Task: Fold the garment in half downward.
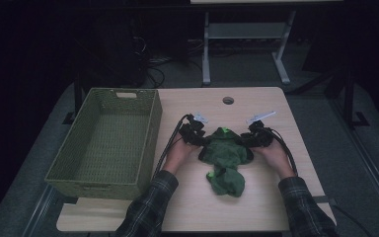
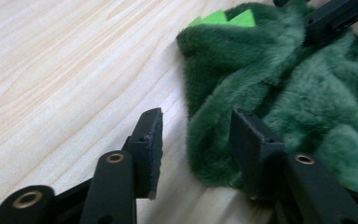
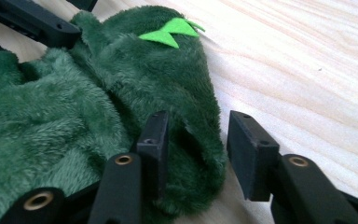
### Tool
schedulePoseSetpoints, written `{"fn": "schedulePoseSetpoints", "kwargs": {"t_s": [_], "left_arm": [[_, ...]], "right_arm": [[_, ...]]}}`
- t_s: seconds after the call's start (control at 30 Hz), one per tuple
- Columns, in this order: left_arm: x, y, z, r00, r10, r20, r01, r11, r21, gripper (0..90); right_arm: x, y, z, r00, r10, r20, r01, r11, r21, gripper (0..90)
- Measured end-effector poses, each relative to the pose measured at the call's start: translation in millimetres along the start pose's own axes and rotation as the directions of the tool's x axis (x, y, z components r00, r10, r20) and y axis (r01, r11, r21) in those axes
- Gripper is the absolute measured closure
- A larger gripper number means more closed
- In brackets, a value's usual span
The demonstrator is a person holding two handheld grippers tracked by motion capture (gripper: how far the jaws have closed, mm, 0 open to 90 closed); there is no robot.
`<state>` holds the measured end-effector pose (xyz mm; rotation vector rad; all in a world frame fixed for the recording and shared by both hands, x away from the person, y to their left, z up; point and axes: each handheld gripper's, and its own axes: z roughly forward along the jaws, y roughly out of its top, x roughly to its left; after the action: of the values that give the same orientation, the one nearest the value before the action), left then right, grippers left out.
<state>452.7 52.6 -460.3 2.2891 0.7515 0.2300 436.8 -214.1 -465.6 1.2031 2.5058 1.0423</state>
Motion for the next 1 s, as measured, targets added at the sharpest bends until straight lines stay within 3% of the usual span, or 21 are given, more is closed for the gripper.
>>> {"fn": "schedulePoseSetpoints", "kwargs": {"t_s": [0.2,0.33,0.47,0.63,0.73,1.0], "left_arm": [[1.3,-1.8,3.9,0.9999,0.004,0.014,-0.004,0.9998,0.018,59.0],[0.5,-1.7,5.3,0.9998,0.017,0.013,-0.017,0.9997,0.018,71.8],[0.2,-0.8,5.0,0.9997,0.013,0.019,-0.014,0.9994,0.031,85.2],[0.3,0.7,1.3,0.9999,0.007,0.011,-0.007,0.9994,0.034,86.4],[0.0,4.3,-5.4,0.9993,-0.035,0.01,0.035,0.9993,-0.01,86.7],[1.9,21.6,-26.1,0.9993,-0.038,-0.003,0.038,0.9963,-0.077,86.9]], "right_arm": [[-0.3,-0.8,1.6,1.0,0.008,0.001,-0.008,0.9999,0.006,69.8],[-0.7,-1.5,1.0,0.9997,0.024,-0.007,-0.024,0.9996,0.013,83.2],[-1.1,-1.2,1.2,0.9986,0.053,-0.009,-0.053,0.9985,0.018,86.7],[-0.1,0.6,-3.2,0.9985,0.054,-0.009,-0.054,0.9985,0.005,86.9],[0.8,3.9,-11.4,0.9986,0.052,-0.005,-0.052,0.9982,-0.028,87.2],[1.0,19.1,-32.7,0.9978,0.066,0.003,-0.065,0.9939,-0.089,87.4]]}}
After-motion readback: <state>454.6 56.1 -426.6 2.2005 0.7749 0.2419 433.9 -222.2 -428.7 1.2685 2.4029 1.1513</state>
